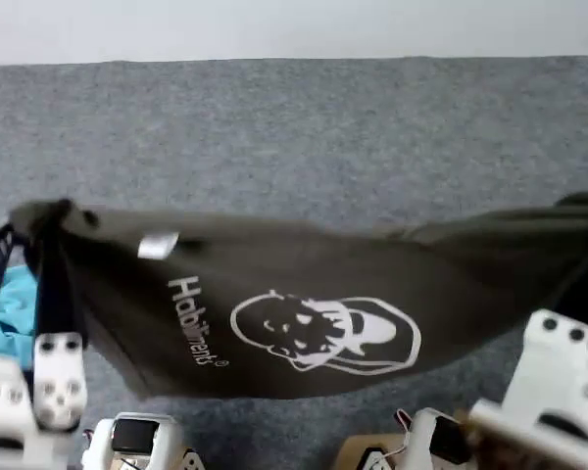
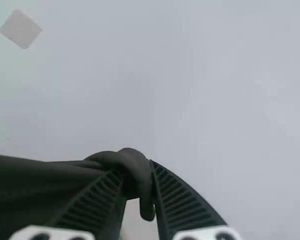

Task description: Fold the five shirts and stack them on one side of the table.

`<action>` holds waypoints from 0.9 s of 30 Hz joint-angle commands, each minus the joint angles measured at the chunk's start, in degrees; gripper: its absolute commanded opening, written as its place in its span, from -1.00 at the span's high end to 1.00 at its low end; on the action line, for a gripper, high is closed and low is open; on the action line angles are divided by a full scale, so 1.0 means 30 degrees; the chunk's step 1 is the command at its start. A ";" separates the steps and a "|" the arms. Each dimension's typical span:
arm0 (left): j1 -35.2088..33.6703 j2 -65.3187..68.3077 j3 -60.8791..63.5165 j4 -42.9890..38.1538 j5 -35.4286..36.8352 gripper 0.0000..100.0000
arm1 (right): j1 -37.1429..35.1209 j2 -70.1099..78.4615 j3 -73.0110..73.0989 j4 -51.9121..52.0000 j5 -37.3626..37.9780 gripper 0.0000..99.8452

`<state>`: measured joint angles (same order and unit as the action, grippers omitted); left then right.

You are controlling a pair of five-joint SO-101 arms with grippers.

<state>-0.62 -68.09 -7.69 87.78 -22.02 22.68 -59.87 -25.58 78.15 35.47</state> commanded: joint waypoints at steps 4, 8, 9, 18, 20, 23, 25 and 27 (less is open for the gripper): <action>-0.0147 -0.1436 -0.0308 0.2520 -0.0205 0.99 | 0.0249 -0.0982 -0.0586 -0.0513 0.1377 0.98; -0.0147 -0.1641 -0.0220 0.2960 -0.0205 0.99 | 0.0249 -0.1070 -0.0498 -0.0513 0.1553 0.97; -0.0147 -0.1641 -0.0015 0.2872 -0.0205 0.99 | 0.0249 -0.1011 -0.0440 -0.0513 0.1553 0.97; -0.2520 -0.1641 0.4733 -0.1143 -0.0147 0.99 | 0.0249 0.0864 -0.0205 -0.1421 0.1436 0.97; -0.3077 -0.1641 0.6842 -0.2696 -0.0147 0.99 | 0.0249 0.1685 0.0498 -0.1392 0.1436 0.97; -0.3223 -0.1670 1.0095 -0.5626 -0.0147 0.99 | 0.0161 0.2916 0.2139 -0.2007 0.1289 0.98; -0.3223 -0.1641 1.2059 -0.7853 -0.0117 0.99 | 0.0132 0.3707 0.3282 -0.2945 0.0440 0.98; -0.3223 -0.1612 1.4256 -1.0315 -0.0117 0.99 | 0.0044 0.4527 0.4454 -0.3941 -0.0029 0.97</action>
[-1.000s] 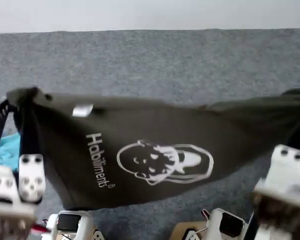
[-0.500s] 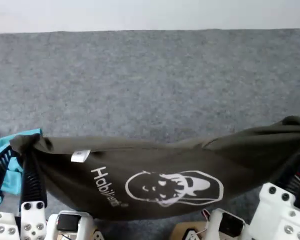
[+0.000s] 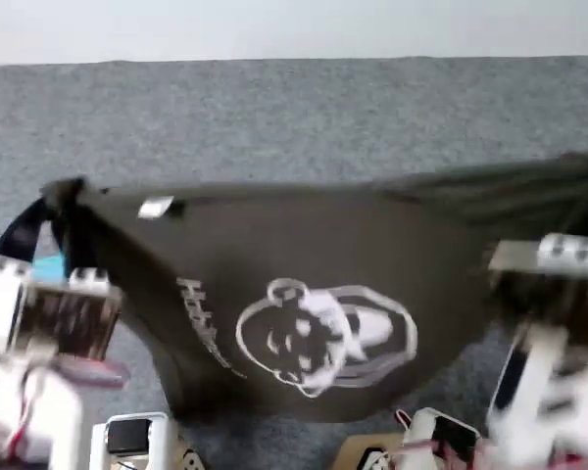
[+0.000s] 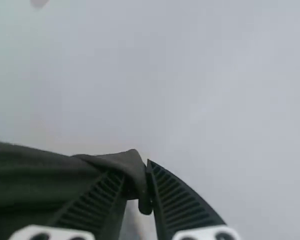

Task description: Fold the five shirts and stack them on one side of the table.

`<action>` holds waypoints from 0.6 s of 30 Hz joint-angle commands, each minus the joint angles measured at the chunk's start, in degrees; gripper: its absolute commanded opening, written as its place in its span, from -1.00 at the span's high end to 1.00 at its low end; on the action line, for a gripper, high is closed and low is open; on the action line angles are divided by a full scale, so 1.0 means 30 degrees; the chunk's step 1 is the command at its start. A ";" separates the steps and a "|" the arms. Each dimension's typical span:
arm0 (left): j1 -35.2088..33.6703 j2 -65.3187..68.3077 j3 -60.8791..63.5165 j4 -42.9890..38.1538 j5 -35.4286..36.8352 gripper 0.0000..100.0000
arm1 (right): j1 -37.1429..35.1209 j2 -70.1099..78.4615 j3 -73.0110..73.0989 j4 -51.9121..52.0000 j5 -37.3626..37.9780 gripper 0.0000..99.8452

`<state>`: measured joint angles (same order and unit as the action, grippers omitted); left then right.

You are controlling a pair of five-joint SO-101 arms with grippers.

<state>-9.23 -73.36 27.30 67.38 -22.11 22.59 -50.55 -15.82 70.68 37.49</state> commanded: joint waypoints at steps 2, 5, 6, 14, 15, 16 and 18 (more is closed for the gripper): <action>-0.0352 0.0147 0.4762 -0.5861 -0.0147 0.99 | -0.0806 0.2271 0.2315 -0.2359 -0.0733 0.98; -0.0352 0.0176 0.7253 -0.8410 -0.0147 0.99 | -0.1802 0.3414 0.3839 -0.3560 -0.0821 0.98; -0.0352 0.0205 0.7956 -0.9114 -0.0176 0.99 | -0.2212 0.3766 0.4249 -0.4000 -0.0821 0.98; -0.0352 0.4806 0.8747 -1.3158 -0.0147 0.99 | -0.4264 0.6403 0.6740 -0.7311 -0.0821 0.98; -0.0352 0.5714 0.8454 -1.3744 -0.0147 0.99 | -0.4440 0.6842 0.6799 -0.7663 -0.0821 0.98; -0.0322 0.6740 0.8073 -1.4271 -0.0147 0.99 | -0.4615 0.7341 0.6828 -0.7985 -0.0821 0.98; -0.0293 0.8850 0.7106 -1.5033 -0.0147 0.99 | -0.4938 0.8396 0.6740 -0.8718 -0.0821 0.98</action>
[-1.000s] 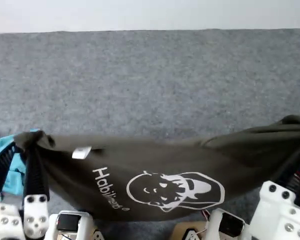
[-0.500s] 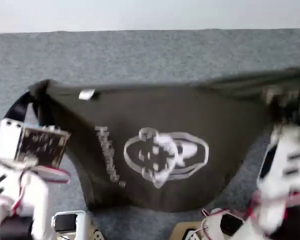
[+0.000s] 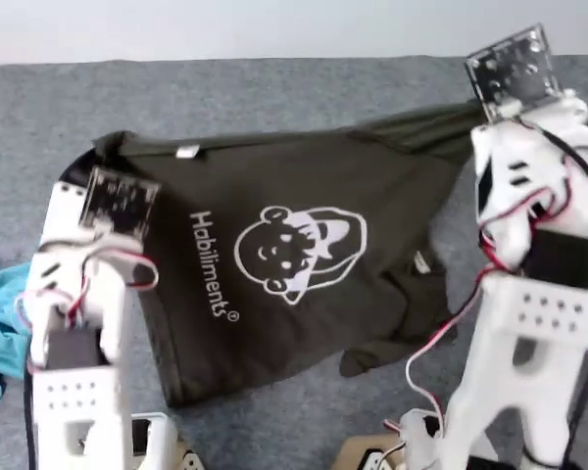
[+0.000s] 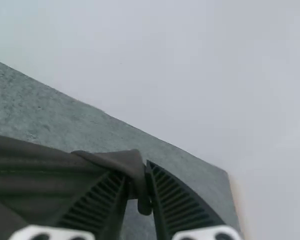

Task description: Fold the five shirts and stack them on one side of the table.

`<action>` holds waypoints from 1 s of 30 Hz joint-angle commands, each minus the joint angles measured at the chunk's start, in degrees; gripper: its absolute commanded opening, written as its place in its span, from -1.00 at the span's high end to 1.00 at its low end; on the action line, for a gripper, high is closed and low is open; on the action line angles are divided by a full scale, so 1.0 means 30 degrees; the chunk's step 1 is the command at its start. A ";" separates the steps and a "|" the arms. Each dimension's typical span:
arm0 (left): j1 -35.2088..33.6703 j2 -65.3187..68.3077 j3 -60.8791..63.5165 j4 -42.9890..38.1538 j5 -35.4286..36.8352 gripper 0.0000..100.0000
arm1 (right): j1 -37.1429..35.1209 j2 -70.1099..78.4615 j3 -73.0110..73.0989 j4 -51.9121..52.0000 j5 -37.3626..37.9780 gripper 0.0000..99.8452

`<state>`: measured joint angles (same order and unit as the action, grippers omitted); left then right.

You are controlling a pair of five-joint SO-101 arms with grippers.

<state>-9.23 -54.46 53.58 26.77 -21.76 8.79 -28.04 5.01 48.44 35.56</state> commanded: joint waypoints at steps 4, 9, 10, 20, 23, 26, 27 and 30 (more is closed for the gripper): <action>-0.0293 0.7033 -0.4586 -0.2022 -0.0234 0.99 | -0.1070 0.2769 -0.0234 -0.3238 -0.0147 0.98; -0.0293 1.2601 -0.9509 -0.2081 -0.0205 0.99 | -0.1744 0.5319 -0.1289 -0.5260 -0.0088 0.98; -0.0293 1.3626 -1.0535 -0.2051 -0.0205 0.99 | -0.1832 0.5993 -0.1963 -0.5377 -0.0088 0.98; -0.0234 2.0513 -1.8623 -0.0264 -0.0205 0.99 | -0.1919 1.3553 -1.1194 -0.5172 -0.0059 0.98; -0.0322 2.1861 -2.0645 0.0440 -0.0205 0.99 | -0.1978 1.5399 -1.3363 -0.5172 -0.0059 0.98; -0.0352 2.2828 -2.2403 0.1143 -0.0205 0.99 | -0.2183 1.6894 -1.5414 -0.5172 -0.0059 0.98; -0.0352 2.3092 -2.2872 0.1289 -0.0205 0.99 | -0.2242 1.7392 -1.6147 -0.5260 -0.0059 0.98; -0.0381 2.3707 -2.4220 0.1641 -0.0205 0.99 | -0.2535 1.8916 -1.8608 -0.5348 0.0498 0.98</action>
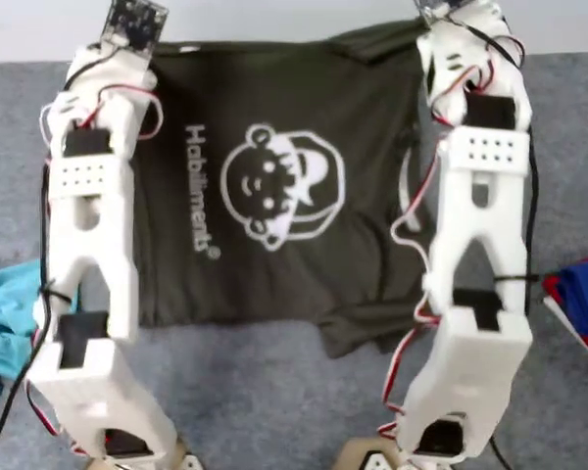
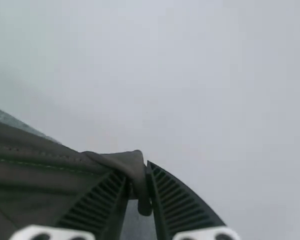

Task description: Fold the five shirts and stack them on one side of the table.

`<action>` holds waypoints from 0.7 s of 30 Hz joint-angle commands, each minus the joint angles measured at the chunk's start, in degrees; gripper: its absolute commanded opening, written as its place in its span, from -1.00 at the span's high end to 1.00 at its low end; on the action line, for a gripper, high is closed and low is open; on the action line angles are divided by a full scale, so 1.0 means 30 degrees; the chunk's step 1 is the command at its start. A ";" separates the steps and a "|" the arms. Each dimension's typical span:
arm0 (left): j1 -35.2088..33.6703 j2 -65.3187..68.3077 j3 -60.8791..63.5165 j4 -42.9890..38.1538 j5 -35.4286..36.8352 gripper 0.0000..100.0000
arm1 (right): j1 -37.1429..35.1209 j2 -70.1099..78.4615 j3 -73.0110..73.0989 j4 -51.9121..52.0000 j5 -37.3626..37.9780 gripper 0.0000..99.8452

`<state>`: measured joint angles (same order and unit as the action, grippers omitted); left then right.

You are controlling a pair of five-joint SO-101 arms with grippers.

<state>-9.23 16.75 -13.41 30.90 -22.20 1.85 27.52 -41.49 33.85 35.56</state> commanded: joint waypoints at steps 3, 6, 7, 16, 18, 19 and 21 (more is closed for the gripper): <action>-0.0381 0.0381 -0.3004 0.0381 -0.0059 0.99 | -0.0425 0.1978 -0.5656 -0.0484 0.1407 0.98; -0.0293 0.0850 -0.4117 0.0381 -0.0059 0.99 | -0.0571 0.3531 -0.8117 -0.0454 0.2110 0.98; -0.0264 0.1026 -0.4498 0.0381 -0.0059 0.99 | -0.0571 0.4000 -0.8850 -0.0366 0.2344 0.98; -0.0264 0.1670 -0.5436 0.0381 -0.0059 0.99 | -0.0689 0.5963 -1.1634 -0.0454 0.2608 0.98; -0.0264 0.1729 -0.5436 0.0381 -0.0059 0.99 | -0.0689 0.5963 -1.1634 -0.0454 0.2637 0.98; -0.0264 0.1729 -0.5436 0.0381 -0.0059 0.99 | -0.0689 0.5963 -1.1634 -0.0337 0.2637 0.98; -0.0264 0.1729 -0.5348 0.0821 -0.0117 0.99 | -0.0659 0.5934 -1.1546 0.0044 0.2637 0.98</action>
<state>-9.49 22.55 -26.68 31.96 -22.29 -0.09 46.59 -72.97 33.85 42.59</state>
